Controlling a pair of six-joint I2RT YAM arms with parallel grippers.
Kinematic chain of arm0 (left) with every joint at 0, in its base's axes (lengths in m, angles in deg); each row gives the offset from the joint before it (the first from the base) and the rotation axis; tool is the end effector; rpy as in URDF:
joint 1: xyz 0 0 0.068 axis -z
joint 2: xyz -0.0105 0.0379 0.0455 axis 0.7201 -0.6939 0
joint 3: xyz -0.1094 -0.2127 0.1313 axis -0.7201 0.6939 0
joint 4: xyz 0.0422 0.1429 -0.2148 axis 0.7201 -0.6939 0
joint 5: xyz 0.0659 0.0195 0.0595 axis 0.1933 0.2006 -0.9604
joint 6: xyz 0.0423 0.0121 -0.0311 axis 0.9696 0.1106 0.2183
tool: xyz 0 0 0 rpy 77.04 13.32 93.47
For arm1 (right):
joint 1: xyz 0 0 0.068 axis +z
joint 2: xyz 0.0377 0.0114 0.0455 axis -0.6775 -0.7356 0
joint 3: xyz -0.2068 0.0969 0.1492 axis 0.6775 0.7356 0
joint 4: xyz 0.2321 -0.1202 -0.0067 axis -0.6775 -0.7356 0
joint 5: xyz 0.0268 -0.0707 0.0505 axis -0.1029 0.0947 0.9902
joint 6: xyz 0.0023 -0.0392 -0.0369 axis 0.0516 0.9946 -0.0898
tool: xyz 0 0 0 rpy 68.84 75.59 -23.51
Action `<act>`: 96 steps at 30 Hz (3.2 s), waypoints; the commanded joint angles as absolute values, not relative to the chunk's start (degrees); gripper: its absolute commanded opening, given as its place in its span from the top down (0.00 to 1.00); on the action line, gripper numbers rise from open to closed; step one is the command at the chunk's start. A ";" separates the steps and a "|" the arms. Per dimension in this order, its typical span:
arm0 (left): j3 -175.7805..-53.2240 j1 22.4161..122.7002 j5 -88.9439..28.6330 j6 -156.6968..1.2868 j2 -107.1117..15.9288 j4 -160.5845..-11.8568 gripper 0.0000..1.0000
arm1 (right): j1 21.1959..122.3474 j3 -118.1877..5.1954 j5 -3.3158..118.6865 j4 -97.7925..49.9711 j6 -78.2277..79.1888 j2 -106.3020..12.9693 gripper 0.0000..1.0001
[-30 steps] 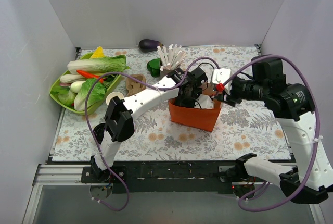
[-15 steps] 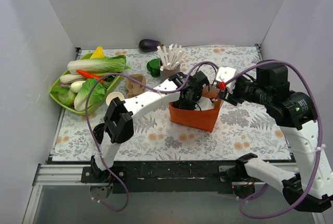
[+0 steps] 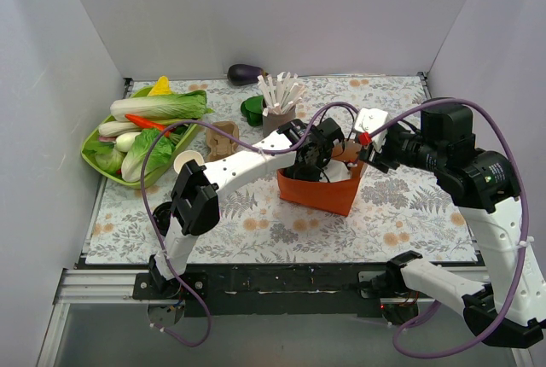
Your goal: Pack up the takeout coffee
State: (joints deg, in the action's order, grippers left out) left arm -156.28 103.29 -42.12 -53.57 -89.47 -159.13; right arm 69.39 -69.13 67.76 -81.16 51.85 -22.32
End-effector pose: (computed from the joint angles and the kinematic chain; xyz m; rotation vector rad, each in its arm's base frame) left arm 0.2319 -0.3561 0.2744 1.6457 2.3795 -0.0473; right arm 0.1286 0.0770 0.4657 -1.3225 1.5118 0.1157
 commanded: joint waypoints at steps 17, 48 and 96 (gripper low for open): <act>-157.11 103.63 -41.23 -53.65 -90.86 -164.96 1.00 | 69.45 -68.31 67.97 -77.46 49.84 -22.01 0.44; -160.98 103.54 -41.05 -54.35 -91.12 -166.72 0.44 | 69.36 -67.17 67.80 -77.11 50.19 -22.19 0.44; -167.30 103.54 -33.51 -59.52 -87.78 -167.34 0.02 | 69.01 -66.54 71.56 -76.75 45.27 -23.33 0.43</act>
State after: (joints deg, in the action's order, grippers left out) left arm -162.93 103.29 -37.77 -57.68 -90.89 -165.53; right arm 69.41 -61.94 69.05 -77.16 48.22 -21.70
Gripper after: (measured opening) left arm 0.980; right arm 0.566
